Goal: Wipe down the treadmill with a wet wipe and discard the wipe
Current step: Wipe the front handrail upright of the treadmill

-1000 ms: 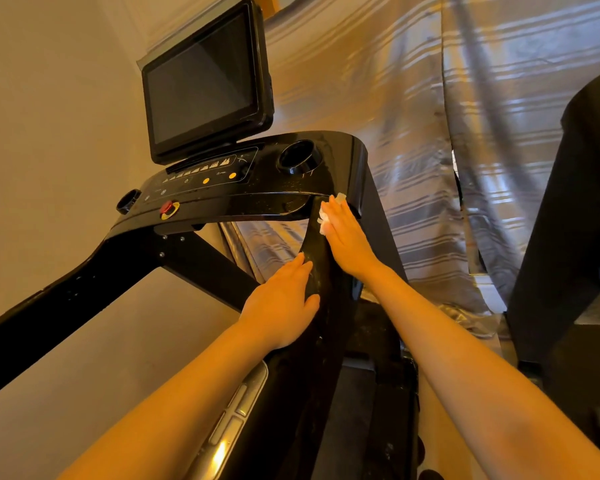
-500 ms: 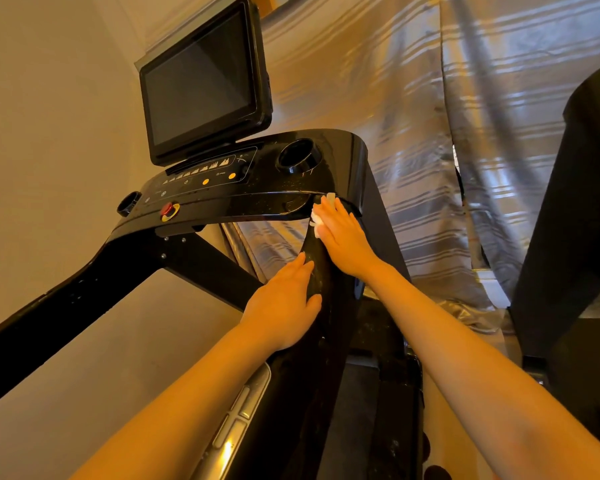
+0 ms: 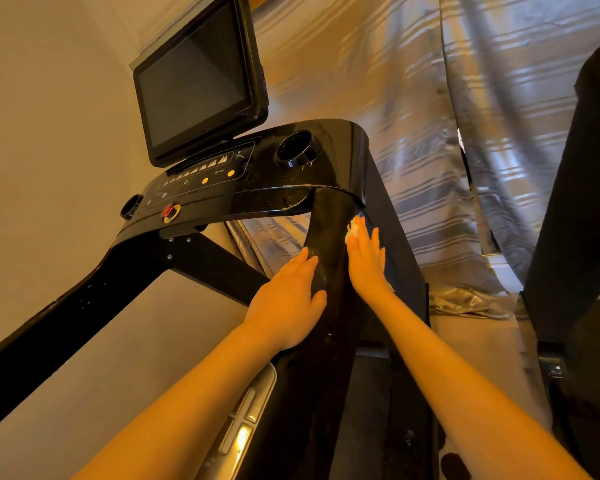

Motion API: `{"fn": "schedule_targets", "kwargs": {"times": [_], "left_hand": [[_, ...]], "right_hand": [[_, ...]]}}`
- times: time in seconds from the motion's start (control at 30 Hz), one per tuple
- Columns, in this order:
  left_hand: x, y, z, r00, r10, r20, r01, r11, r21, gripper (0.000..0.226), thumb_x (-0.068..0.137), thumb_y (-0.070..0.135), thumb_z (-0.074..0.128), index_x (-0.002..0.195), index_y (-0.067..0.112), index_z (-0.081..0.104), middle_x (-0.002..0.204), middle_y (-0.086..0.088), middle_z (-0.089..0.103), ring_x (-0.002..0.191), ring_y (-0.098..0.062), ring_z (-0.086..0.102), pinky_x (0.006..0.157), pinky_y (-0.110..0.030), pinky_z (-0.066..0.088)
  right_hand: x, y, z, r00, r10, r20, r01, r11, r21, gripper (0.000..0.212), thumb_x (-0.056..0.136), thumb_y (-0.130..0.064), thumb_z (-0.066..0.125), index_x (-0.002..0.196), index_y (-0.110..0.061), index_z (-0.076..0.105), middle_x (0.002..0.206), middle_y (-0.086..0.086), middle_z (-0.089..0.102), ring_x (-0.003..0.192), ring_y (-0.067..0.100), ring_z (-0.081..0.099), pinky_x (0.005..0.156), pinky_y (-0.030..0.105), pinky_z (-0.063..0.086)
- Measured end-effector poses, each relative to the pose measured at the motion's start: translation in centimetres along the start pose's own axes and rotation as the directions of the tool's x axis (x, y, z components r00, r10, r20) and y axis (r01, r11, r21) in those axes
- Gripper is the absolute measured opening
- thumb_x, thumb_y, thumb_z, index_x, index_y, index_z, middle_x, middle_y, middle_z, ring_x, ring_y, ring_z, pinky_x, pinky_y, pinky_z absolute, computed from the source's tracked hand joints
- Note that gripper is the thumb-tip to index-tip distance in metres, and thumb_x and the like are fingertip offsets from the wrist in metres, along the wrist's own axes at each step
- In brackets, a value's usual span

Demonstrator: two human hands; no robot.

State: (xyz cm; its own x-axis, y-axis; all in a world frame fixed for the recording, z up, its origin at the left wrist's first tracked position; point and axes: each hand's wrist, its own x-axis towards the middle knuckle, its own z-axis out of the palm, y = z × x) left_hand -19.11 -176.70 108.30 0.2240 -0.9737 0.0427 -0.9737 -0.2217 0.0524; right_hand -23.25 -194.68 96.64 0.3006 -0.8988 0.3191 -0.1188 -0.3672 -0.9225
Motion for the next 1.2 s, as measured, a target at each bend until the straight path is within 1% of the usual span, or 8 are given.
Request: {"fn": "schedule_targets", "kwargs": {"times": [0.1,0.27,0.4,0.57,0.73,0.93,1.1,1.2], "left_hand": [[0.0,-0.1,0.0,1.0,-0.001,0.001,0.001,1.0,-0.01,0.063,0.102,0.037,0.044,0.157,0.025,0.015,0.164,0.007,0.005,0.148,-0.015,0.018,0.118,-0.038,0.028],[-0.1,-0.1,-0.1,1.0,-0.002,0.002,0.002,1.0,-0.019,0.064,0.102,0.037,0.045,0.157,0.025,0.015,0.164,0.008,0.004,0.148,-0.015,0.019,0.117,-0.038,0.029],[-0.2,0.1,-0.1,1.0,-0.009,0.005,0.009,1.0,-0.016,0.064,0.102,0.037,0.045,0.157,0.025,0.015,0.164,0.007,0.005,0.148,-0.015,0.017,0.117,-0.037,0.027],[-0.2,0.3,-0.1,1.0,-0.02,-0.005,0.02,1.0,0.02,0.064,0.102,0.037,0.044,0.157,0.022,0.015,0.165,0.004,0.005,0.149,-0.018,0.017,0.117,-0.04,0.027],[-0.1,0.4,0.0,1.0,-0.014,0.012,0.014,0.999,0.044,0.063,0.103,0.036,0.043,0.157,0.019,0.014,0.165,0.0,0.004,0.15,-0.02,0.015,0.118,-0.044,0.026],[0.0,0.6,0.0,1.0,-0.023,0.017,0.022,0.997,0.07,0.063,0.103,0.036,0.041,0.157,0.02,0.012,0.165,-0.001,0.003,0.15,-0.021,0.013,0.119,-0.043,0.024],[0.2,0.5,0.0,1.0,-0.024,0.016,0.023,0.996,0.091,0.063,0.103,0.037,0.041,0.157,0.021,0.012,0.165,0.0,0.003,0.15,-0.02,0.015,0.118,-0.042,0.027],[0.1,0.5,0.1,1.0,-0.024,0.013,0.023,0.996,0.09,0.063,0.103,0.038,0.04,0.157,0.022,0.012,0.165,0.001,0.003,0.149,-0.02,0.016,0.118,-0.042,0.029]], "right_hand": [[2.1,0.6,-0.1,1.0,0.025,-0.003,-0.025,0.999,0.037,0.053,0.109,-0.035,0.021,0.157,-0.018,0.011,0.165,0.005,0.008,0.152,0.022,-0.005,0.121,0.044,-0.003],[-1.3,0.8,0.6,0.999,0.047,0.002,-0.044,0.9,0.433,0.051,0.107,-0.013,0.033,0.154,-0.005,0.012,0.157,0.003,0.022,0.137,0.003,0.018,0.112,0.005,0.017],[-4.8,0.1,0.3,1.0,0.011,0.027,-0.02,0.928,0.371,0.049,0.108,-0.022,0.03,0.154,-0.018,0.015,0.157,0.001,0.027,0.134,0.001,0.023,0.094,-0.007,0.02],[-8.8,-1.2,0.0,1.0,-0.001,-0.006,0.003,0.934,0.358,0.048,0.108,-0.025,0.03,0.155,-0.021,0.02,0.159,-0.001,0.025,0.138,0.004,0.024,0.111,0.02,0.025],[-9.1,-1.1,0.8,0.999,0.03,-0.018,-0.023,0.946,0.323,0.047,0.109,-0.023,0.03,0.155,-0.015,0.021,0.161,0.002,0.024,0.133,-0.005,0.017,0.098,-0.005,0.013],[-8.0,-0.8,1.5,0.999,0.049,0.02,-0.053,0.928,0.369,0.051,0.109,-0.02,0.028,0.156,-0.014,0.01,0.163,0.004,0.016,0.146,0.011,0.017,0.102,0.005,0.013],[-4.8,-0.5,1.0,0.997,0.072,0.032,-0.079,0.939,0.336,0.052,0.109,-0.027,0.024,0.156,-0.016,0.005,0.165,0.006,0.003,0.152,0.021,0.006,0.123,0.037,0.006],[-4.9,-0.6,0.9,0.995,0.1,0.031,-0.104,0.924,0.369,0.051,0.109,-0.027,0.024,0.156,-0.017,0.008,0.165,0.003,0.007,0.151,0.018,0.011,0.115,0.021,0.009]]}}
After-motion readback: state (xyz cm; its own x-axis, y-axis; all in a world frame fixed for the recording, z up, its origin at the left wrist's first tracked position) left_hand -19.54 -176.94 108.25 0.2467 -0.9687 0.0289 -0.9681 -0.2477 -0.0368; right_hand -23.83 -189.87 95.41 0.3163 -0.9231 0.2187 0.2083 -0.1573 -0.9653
